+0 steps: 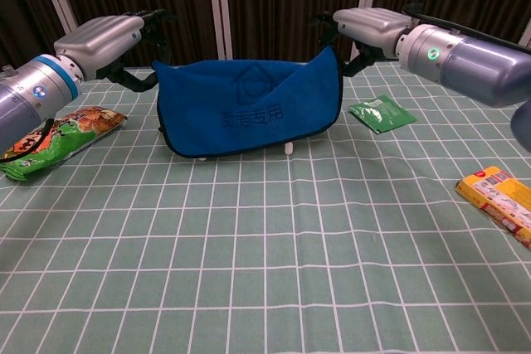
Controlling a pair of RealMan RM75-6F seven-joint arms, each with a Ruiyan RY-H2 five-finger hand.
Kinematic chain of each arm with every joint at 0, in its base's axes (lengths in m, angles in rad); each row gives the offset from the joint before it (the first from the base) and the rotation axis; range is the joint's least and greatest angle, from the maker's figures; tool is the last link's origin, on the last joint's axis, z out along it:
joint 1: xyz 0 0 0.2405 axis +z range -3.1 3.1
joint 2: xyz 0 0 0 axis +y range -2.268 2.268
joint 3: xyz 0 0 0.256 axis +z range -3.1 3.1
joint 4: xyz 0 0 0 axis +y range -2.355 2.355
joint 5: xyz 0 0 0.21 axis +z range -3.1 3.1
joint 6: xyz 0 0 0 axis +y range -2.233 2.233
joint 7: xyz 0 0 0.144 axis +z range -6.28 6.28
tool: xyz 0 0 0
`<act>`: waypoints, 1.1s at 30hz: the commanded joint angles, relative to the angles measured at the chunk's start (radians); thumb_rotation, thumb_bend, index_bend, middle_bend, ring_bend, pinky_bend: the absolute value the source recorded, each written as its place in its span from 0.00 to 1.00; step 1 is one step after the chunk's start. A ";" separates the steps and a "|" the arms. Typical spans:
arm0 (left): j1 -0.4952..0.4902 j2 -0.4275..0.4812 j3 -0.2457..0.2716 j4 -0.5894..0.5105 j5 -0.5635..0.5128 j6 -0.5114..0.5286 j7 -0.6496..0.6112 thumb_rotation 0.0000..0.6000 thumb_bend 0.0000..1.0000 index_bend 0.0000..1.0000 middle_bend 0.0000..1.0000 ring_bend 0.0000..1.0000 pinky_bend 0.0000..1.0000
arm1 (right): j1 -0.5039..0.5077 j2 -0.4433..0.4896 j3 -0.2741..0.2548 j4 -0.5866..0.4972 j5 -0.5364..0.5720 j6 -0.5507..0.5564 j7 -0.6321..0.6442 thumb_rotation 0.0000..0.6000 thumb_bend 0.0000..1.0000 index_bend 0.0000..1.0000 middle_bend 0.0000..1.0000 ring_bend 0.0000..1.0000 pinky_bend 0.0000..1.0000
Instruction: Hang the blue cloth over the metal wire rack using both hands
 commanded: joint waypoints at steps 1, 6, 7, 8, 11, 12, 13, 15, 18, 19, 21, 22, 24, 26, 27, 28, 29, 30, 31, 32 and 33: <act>-0.001 -0.001 0.001 -0.001 0.000 -0.001 0.000 1.00 0.53 0.82 0.00 0.00 0.00 | -0.003 0.005 -0.005 -0.004 -0.004 -0.003 0.005 1.00 0.44 0.30 0.04 0.00 0.01; -0.002 -0.003 0.000 -0.001 -0.002 -0.002 0.002 1.00 0.53 0.81 0.00 0.00 0.00 | -0.007 0.016 -0.010 -0.016 -0.012 0.008 0.020 1.00 0.34 0.09 0.04 0.00 0.01; -0.002 -0.003 -0.001 -0.001 -0.002 -0.001 0.003 1.00 0.53 0.81 0.00 0.00 0.00 | -0.008 0.017 -0.010 -0.018 -0.013 0.011 0.021 1.00 0.32 0.07 0.04 0.00 0.01; -0.002 -0.003 0.000 -0.001 -0.002 -0.001 0.003 1.00 0.53 0.80 0.00 0.00 0.00 | -0.008 0.018 -0.009 -0.019 -0.014 0.014 0.021 1.00 0.32 0.06 0.04 0.00 0.01; 0.000 -0.001 0.000 -0.001 -0.003 0.000 0.004 1.00 0.53 0.65 0.00 0.00 0.00 | -0.009 0.022 -0.010 -0.023 -0.017 0.022 0.020 1.00 0.32 0.05 0.04 0.00 0.01; 0.001 0.000 0.001 -0.002 -0.003 -0.001 0.004 1.00 0.51 0.57 0.00 0.00 0.00 | -0.010 0.025 -0.010 -0.026 -0.018 0.025 0.017 1.00 0.32 0.04 0.04 0.00 0.01; 0.001 0.001 0.001 -0.003 -0.004 -0.005 0.005 1.00 0.46 0.40 0.00 0.00 0.00 | -0.010 0.026 -0.009 -0.028 -0.017 0.027 0.016 1.00 0.32 0.04 0.04 0.00 0.00; 0.003 0.007 0.001 -0.012 -0.012 -0.020 0.008 1.00 0.29 0.09 0.00 0.00 0.00 | -0.013 0.030 -0.008 -0.032 -0.017 0.029 0.013 1.00 0.32 0.04 0.04 0.00 0.00; 0.008 0.022 -0.007 -0.035 -0.032 -0.044 0.038 1.00 0.10 0.00 0.00 0.00 0.00 | -0.018 0.038 -0.007 -0.042 -0.016 0.037 0.007 1.00 0.32 0.05 0.04 0.00 0.00; 0.009 0.027 -0.011 -0.046 -0.041 -0.050 0.050 1.00 0.08 0.00 0.00 0.00 0.00 | -0.021 0.042 -0.007 -0.046 -0.015 0.040 0.005 1.00 0.32 0.04 0.04 0.00 0.00; 0.015 0.039 -0.020 -0.069 -0.053 -0.049 0.068 1.00 0.06 0.00 0.00 0.00 0.00 | -0.026 0.050 -0.006 -0.055 -0.015 0.046 -0.001 1.00 0.32 0.04 0.04 0.00 0.00; 0.019 0.045 -0.024 -0.081 -0.057 -0.043 0.072 1.00 0.06 0.00 0.00 0.00 0.00 | -0.029 0.055 -0.006 -0.061 -0.015 0.049 -0.004 1.00 0.32 0.04 0.04 0.00 0.00; 0.027 0.060 -0.028 -0.105 -0.060 -0.029 0.078 1.00 0.06 0.00 0.00 0.00 0.00 | -0.037 0.068 -0.007 -0.079 -0.016 0.060 -0.013 1.00 0.32 0.05 0.04 0.00 0.00; 0.036 0.078 -0.029 -0.127 -0.059 -0.016 0.083 1.00 0.06 0.00 0.00 0.00 0.00 | -0.045 0.082 -0.008 -0.098 -0.018 0.073 -0.022 1.00 0.32 0.05 0.04 0.00 0.00; 0.041 0.087 -0.029 -0.140 -0.059 -0.009 0.086 1.00 0.06 0.00 0.00 0.00 0.00 | -0.051 0.091 -0.009 -0.110 -0.019 0.082 -0.027 1.00 0.32 0.05 0.04 0.00 0.00; 0.046 0.095 -0.029 -0.149 -0.059 -0.002 0.088 1.00 0.06 0.00 0.00 0.00 0.00 | -0.055 0.098 -0.010 -0.120 -0.022 0.091 -0.031 1.00 0.32 0.04 0.04 0.00 0.00; 0.053 0.106 -0.029 -0.160 -0.059 0.006 0.091 1.00 0.06 0.00 0.00 0.00 0.00 | -0.061 0.107 -0.012 -0.131 -0.025 0.102 -0.036 1.00 0.32 0.04 0.04 0.00 0.00; 0.063 0.123 -0.026 -0.181 -0.057 0.016 0.097 1.00 0.06 0.00 0.00 0.00 0.00 | -0.070 0.122 -0.014 -0.151 -0.029 0.118 -0.044 1.00 0.32 0.05 0.04 0.00 0.00; 0.074 0.140 -0.024 -0.202 -0.057 0.025 0.105 1.00 0.06 0.00 0.00 0.00 0.00 | -0.079 0.137 -0.016 -0.173 -0.032 0.133 -0.054 1.00 0.32 0.05 0.04 0.00 0.00; 0.084 0.155 -0.023 -0.219 -0.057 0.034 0.110 1.00 0.06 0.00 0.00 0.00 0.00 | -0.086 0.150 -0.018 -0.190 -0.036 0.148 -0.061 1.00 0.32 0.05 0.04 0.00 0.00; 0.095 0.171 -0.021 -0.239 -0.058 0.046 0.115 1.00 0.06 0.00 0.00 0.00 0.00 | -0.095 0.164 -0.019 -0.210 -0.039 0.164 -0.068 1.00 0.32 0.05 0.04 0.00 0.00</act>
